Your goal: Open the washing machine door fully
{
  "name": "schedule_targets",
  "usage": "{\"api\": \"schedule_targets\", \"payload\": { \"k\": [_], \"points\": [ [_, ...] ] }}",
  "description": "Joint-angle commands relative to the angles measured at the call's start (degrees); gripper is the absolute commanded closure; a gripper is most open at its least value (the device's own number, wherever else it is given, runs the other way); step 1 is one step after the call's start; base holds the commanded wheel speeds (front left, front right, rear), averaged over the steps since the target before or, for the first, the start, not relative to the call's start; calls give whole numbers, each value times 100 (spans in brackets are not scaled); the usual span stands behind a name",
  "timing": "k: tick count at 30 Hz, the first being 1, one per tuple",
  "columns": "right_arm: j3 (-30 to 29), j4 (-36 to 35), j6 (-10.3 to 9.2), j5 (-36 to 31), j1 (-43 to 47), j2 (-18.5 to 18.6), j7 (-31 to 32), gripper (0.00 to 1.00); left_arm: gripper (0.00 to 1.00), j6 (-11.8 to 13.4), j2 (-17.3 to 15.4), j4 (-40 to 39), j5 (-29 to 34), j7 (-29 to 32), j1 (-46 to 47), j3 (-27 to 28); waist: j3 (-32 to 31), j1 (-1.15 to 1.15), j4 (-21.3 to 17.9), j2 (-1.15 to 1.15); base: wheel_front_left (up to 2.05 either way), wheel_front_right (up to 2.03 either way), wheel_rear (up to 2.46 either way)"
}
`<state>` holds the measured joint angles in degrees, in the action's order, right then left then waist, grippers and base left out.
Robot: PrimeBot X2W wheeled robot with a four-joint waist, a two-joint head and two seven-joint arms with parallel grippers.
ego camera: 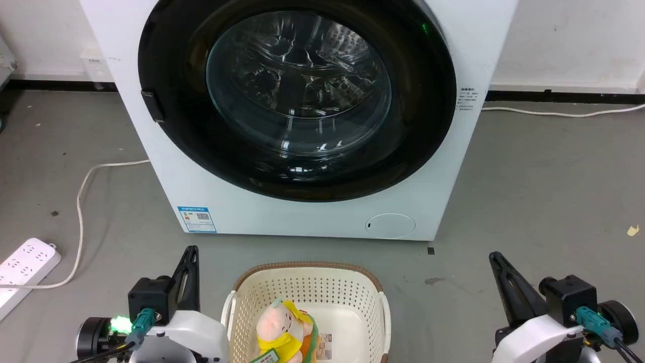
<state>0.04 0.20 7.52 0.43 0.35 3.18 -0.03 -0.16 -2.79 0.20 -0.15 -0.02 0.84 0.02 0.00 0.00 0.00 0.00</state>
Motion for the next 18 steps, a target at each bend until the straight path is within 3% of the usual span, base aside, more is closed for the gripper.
{"api": "schedule_targets", "payload": {
  "k": [1, 18],
  "points": [
    [-4, -20, -3, -43, -35, -30, 3, 100, 100, 16, -9, -20, 15, 2, -84, -2, 0, 0, 0, 0, 0, 0, 0],
    [-4, -20, -3, -43, -35, -30, 3, 100, 100, 16, -9, -20, 15, 2, -84, -2, 0, 0, 0, 0, 0, 0, 0]
  ]
}}
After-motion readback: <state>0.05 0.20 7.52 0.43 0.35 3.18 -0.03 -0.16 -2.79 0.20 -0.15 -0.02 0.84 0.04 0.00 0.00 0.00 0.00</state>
